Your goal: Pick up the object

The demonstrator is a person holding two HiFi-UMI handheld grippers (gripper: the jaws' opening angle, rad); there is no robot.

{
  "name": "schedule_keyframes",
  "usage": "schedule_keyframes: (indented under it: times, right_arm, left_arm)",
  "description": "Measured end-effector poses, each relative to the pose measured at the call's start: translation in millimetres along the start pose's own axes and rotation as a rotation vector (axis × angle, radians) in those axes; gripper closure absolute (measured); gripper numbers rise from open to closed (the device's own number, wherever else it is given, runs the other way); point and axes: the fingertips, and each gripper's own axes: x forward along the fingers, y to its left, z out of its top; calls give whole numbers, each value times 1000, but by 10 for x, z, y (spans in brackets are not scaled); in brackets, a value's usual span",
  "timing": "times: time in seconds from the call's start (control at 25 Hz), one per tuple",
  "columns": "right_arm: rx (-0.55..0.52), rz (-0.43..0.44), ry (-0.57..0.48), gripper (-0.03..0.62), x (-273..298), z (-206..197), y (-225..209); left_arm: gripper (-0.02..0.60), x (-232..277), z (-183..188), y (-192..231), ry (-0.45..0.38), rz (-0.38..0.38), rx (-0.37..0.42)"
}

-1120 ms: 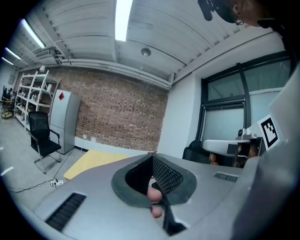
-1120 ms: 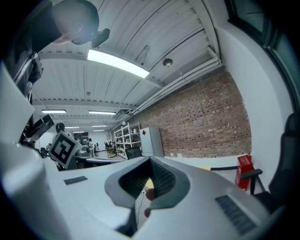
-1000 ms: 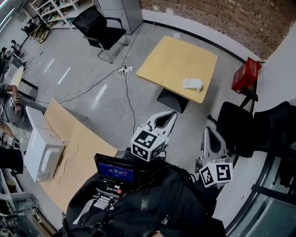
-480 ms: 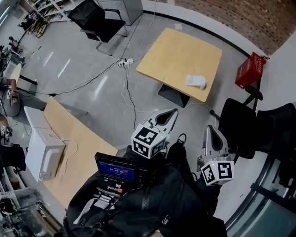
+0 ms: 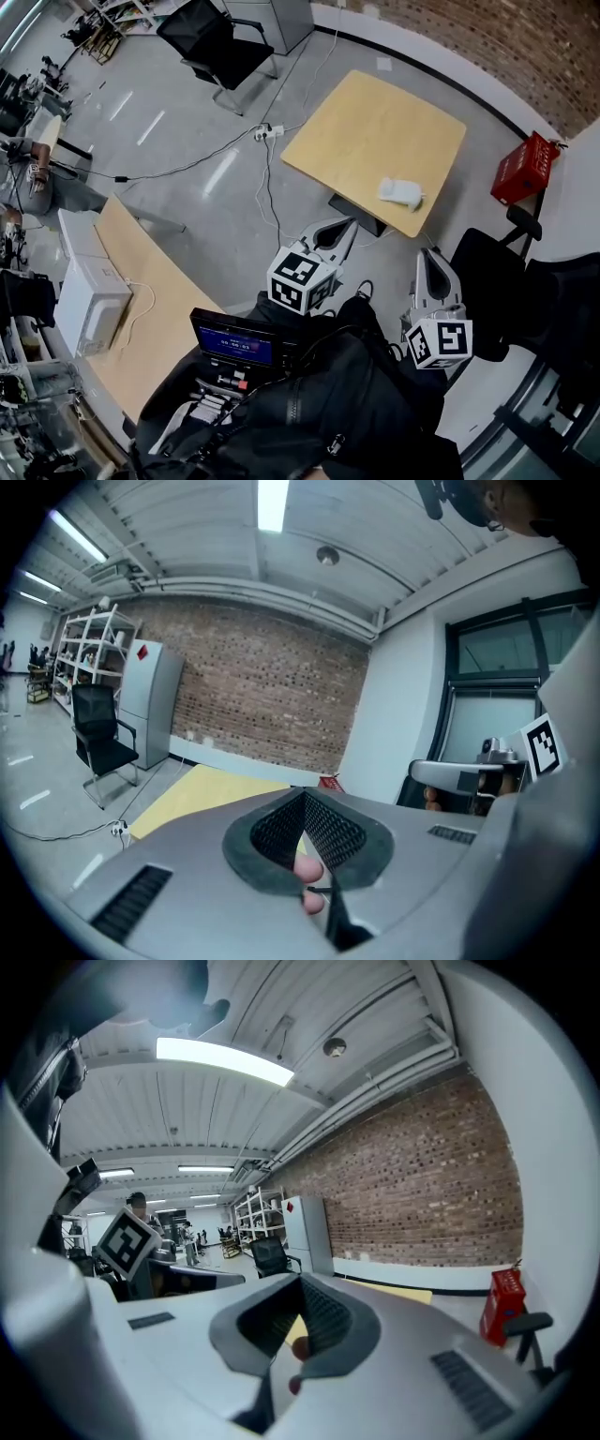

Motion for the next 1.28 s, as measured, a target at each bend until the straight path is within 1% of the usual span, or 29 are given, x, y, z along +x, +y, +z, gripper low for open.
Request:
schedule_keyframes:
  times: [0.28, 0.44, 0.6, 0.88, 1.08, 1.28]
  right_arm:
    - [62, 41, 81, 591, 430, -286, -605]
    - [100, 69, 136, 591, 611, -540, -827]
    - [132, 81, 190, 591, 788, -770, -1010]
    - [262, 51, 272, 591, 1079, -1350, -1238]
    - [368, 4, 312, 591, 1387, -1740, -1345]
    - [457, -62, 367, 591, 1676, -2109, -1442]
  left_arm:
    - [586, 604, 19, 119, 53, 58, -2]
    - [586, 864, -45, 176, 82, 91, -2]
    - [586, 1066, -155, 240, 122, 111, -23]
    - [586, 1284, -620, 425, 208, 139, -81]
    - [586, 1517, -974, 644, 260, 141, -109]
    - [586, 1741, -1359, 907, 344, 137, -150]
